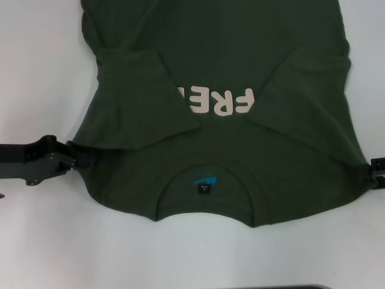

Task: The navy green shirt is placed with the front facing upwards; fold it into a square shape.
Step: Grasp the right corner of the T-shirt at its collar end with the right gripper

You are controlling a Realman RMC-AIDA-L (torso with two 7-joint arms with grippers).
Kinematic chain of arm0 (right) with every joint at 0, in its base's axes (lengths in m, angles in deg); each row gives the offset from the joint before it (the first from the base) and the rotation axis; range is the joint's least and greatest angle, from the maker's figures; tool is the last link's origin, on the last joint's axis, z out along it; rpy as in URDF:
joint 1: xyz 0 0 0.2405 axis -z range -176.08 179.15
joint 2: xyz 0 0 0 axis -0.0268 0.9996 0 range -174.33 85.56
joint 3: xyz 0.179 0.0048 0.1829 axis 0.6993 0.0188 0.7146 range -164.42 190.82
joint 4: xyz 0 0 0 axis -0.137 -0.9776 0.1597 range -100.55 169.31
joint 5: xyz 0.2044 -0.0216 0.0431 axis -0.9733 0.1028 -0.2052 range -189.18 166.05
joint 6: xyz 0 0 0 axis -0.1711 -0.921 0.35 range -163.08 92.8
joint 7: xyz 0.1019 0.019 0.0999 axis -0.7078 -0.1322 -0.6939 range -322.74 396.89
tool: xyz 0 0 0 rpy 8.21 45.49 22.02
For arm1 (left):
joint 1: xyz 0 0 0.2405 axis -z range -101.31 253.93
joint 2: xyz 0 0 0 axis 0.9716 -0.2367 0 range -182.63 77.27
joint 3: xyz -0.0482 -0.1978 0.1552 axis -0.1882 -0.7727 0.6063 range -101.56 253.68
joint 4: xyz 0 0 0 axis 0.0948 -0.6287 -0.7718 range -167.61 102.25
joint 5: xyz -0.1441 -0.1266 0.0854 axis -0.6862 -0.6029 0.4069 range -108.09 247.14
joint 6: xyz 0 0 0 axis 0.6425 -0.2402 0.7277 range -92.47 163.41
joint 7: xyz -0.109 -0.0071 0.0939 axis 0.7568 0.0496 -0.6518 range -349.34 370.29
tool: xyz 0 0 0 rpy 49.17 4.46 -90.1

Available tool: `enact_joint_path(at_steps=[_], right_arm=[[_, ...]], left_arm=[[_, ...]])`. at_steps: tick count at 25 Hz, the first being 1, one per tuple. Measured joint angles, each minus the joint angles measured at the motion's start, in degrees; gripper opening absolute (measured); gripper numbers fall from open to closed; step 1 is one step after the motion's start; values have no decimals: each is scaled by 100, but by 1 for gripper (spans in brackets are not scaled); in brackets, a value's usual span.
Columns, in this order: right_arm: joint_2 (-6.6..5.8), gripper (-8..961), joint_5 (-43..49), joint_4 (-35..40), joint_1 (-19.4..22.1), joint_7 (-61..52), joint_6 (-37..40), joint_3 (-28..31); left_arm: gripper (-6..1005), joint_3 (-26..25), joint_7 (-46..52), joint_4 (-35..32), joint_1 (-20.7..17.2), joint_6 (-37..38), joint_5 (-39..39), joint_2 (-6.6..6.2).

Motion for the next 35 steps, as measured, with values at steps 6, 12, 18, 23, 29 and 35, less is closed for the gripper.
enact_joint_path(at_steps=[6, 12, 18, 23, 29, 35], right_arm=[[32, 692, -1, 0, -94, -17, -18, 0], [46, 685, 1, -14, -139, -22, -72, -6], [79, 677, -20, -19, -171, -40, -83, -4], [87, 671, -28, -19, -201, -29, -63, -35], [101, 584, 25, -10, -256, 33, -16, -115], [89, 340, 29, 23, -253, -28, -15, -145]], left_arm=[[47, -8, -16, -9, -12, -7, 1, 5], [51, -11, -19, -18, -20, -8, -2, 8], [55, -1, -12, -19, -11, -8, -24, 19], [58, 9, 4, -19, 8, -6, -32, 18], [62, 16, 17, -17, 32, 2, -45, 17], [66, 12, 20, -18, 43, 9, -45, 17]])
